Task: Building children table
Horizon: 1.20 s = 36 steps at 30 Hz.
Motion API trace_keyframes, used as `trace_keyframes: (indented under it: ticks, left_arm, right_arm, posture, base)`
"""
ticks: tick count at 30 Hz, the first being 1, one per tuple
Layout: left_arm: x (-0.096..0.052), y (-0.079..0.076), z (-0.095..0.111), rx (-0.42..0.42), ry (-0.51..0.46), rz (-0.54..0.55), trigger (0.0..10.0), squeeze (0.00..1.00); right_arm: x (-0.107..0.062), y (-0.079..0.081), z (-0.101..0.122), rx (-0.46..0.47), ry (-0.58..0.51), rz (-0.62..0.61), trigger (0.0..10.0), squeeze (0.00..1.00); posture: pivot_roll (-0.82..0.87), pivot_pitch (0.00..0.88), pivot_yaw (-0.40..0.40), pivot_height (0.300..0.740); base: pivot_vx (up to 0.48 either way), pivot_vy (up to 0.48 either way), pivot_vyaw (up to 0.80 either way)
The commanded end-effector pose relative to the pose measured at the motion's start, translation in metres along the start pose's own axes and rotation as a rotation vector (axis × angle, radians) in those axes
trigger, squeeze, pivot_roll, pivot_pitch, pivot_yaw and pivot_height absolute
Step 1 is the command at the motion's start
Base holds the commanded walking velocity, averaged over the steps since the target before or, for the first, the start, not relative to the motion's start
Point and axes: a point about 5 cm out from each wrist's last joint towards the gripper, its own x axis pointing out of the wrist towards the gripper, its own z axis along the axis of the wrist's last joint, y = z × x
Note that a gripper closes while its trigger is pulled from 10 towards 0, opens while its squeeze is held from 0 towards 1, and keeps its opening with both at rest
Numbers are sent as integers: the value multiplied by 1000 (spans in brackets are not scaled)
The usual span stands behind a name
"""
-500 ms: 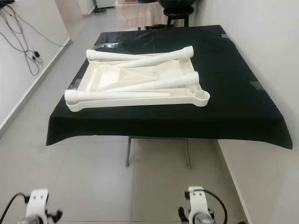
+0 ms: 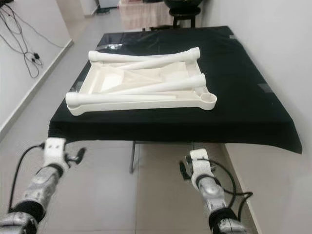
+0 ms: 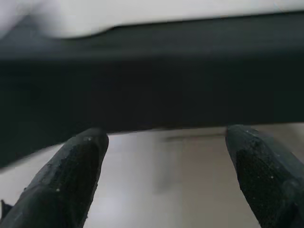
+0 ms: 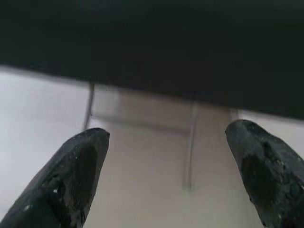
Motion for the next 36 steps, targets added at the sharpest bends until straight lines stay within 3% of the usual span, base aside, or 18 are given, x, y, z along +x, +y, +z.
trace_keyframes:
  ticks: [1, 4, 10, 14, 21, 24, 25, 29, 36]
  left_arm:
    - [-7, -10, -2, -1, 6, -53, 10000, 0]
    - [-11, -17, -3, 11, -8, -74, 10000, 0]
    - [-21, -33, -1, 26, -61, -110, 10000, 0]
    - [-34, -41, 11, 89, -126, -115, 10000, 0]
    - [-56, -47, 18, 106, -113, -104, 10000, 0]
    - [-56, -40, 19, 70, -106, -73, 10000, 0]
    - [-53, -37, 18, 40, -90, -63, 10000, 0]
    - [-52, -37, 23, 50, -97, -81, 10000, 0]
    - [-49, -39, 35, 30, -114, -117, 10000, 0]
  right_arm:
    - [-4, 11, 10, 14, -70, 30, 10000, 0]
    - [-6, 15, 19, 15, -116, 46, 10000, 0]
    - [-17, 34, 59, 140, -215, 179, 10000, 0]
    - [-29, 49, 58, 134, -257, 272, 10000, 0]
    - [-31, 48, 70, 140, -296, 286, 10000, 0]
    - [-29, 50, 74, 159, -293, 293, 10000, 0]
    - [-28, 50, 77, 203, -285, 317, 10000, 0]
    - [-24, 47, 80, 248, -279, 305, 10000, 0]
    - [-19, 47, 84, 246, -288, 290, 10000, 0]
  posture:
    - [-93, 0, 37, 740]
    - [-96, 0, 35, 740]
    - [-98, 0, 17, 740]
    - [-76, 0, 4, 740]
    - [-46, 0, 7, 740]
    - [-29, 0, 11, 740]
    - [-18, 0, 16, 740]
    - [9, 0, 23, 740]
    - [5, 0, 26, 740]
  base:
    - [0, 0, 0]
    - [0, 0, 0]
    - [0, 0, 0]
    - [0, 0, 0]
    - [0, 0, 0]
    - [0, 0, 0]
    - [0, 0, 0]
    - [0, 0, 0]
    - [80, 0, 229]
